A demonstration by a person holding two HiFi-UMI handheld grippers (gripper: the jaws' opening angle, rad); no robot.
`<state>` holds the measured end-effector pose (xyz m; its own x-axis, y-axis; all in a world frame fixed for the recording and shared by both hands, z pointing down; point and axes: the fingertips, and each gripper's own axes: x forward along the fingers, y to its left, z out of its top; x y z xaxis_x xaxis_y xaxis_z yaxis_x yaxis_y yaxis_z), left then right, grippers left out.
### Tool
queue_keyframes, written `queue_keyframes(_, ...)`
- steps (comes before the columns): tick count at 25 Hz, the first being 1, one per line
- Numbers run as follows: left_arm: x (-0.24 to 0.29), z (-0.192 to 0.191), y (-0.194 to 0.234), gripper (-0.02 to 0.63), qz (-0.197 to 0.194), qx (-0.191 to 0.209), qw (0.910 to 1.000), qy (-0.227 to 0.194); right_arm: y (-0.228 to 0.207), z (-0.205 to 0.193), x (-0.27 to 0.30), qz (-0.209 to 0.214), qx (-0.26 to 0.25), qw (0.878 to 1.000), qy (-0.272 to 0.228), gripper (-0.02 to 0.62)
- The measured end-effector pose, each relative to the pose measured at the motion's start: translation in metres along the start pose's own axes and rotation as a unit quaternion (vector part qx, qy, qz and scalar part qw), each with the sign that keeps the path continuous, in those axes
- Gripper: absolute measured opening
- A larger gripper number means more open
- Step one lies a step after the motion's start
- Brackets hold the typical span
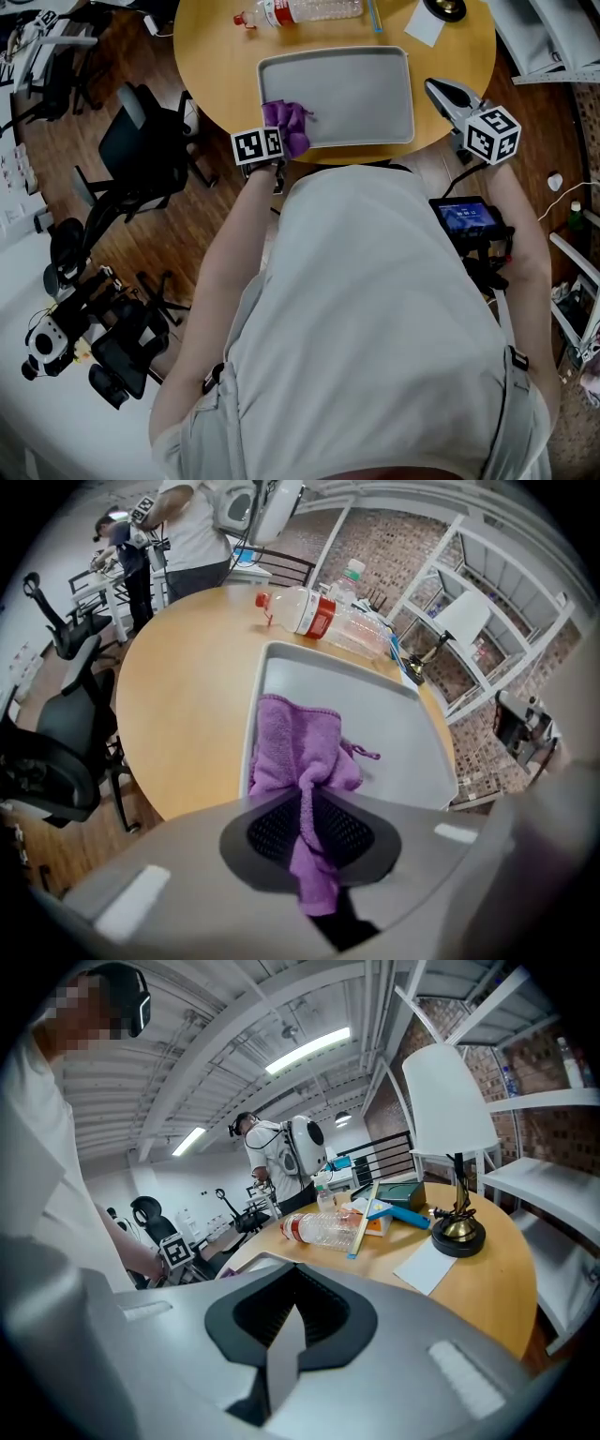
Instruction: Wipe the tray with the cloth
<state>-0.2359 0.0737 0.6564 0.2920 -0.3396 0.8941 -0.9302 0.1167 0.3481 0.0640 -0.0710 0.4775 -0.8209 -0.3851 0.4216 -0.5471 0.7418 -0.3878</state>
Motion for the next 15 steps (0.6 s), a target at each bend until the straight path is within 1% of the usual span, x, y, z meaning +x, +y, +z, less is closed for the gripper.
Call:
queue_keyframes(2, -0.007, 0.001, -0.004, 0.032, -0.006, 0.024, 0.9997, 0.0, 0.004, 0.0, -0.005, -0.005, -0.001, 1.0, -0.003, 0.003)
queue_keyframes(5, -0.017, 0.017, -0.011, 0.031, -0.005, 0.091, 0.9958, -0.004, 0.004, 0.001, -0.009, -0.014, 0.001, 1.0, -0.008, 0.003)
queue_keyframes(7, -0.023, 0.034, -0.014, 0.032, 0.0, 0.142, 0.9898, -0.008, 0.003, 0.002, -0.011, -0.018, 0.004, 1.0, -0.01, 0.003)
queue_keyframes(9, -0.029, 0.053, -0.017, 0.032, 0.009, 0.203, 0.9792, -0.012, 0.001, 0.002, -0.014, -0.023, 0.008, 1.0, -0.012, 0.003)
queue_keyframes(10, -0.031, 0.063, -0.018, 0.031, 0.015, 0.238, 0.9711, -0.012, -0.001, 0.002, -0.016, -0.027, 0.009, 1.0, -0.013, 0.003)
queue_keyframes(11, -0.032, 0.072, -0.02, 0.031, 0.023, 0.276, 0.9607, -0.011, -0.003, 0.001, -0.017, -0.03, 0.012, 0.999, -0.015, 0.003)
queue_keyframes(12, -0.034, 0.081, -0.021, 0.031, 0.033, 0.318, 0.9475, -0.007, -0.005, 0.001, -0.019, -0.034, 0.014, 0.999, -0.016, 0.003)
queue_keyframes(13, -0.034, 0.088, -0.022, 0.031, 0.043, 0.361, 0.9315, -0.003, -0.008, 0.0, -0.021, -0.039, 0.017, 0.999, -0.017, 0.003)
queue_keyframes(14, -0.032, 0.095, -0.023, 0.031, 0.05, 0.405, 0.9128, 0.002, -0.01, -0.001, -0.023, -0.043, 0.02, 0.999, -0.018, 0.003)
queue_keyframes(15, -0.03, 0.1, -0.025, 0.031, 0.056, 0.448, 0.8922, 0.007, -0.012, -0.001, -0.024, -0.047, 0.023, 0.998, -0.018, 0.003)
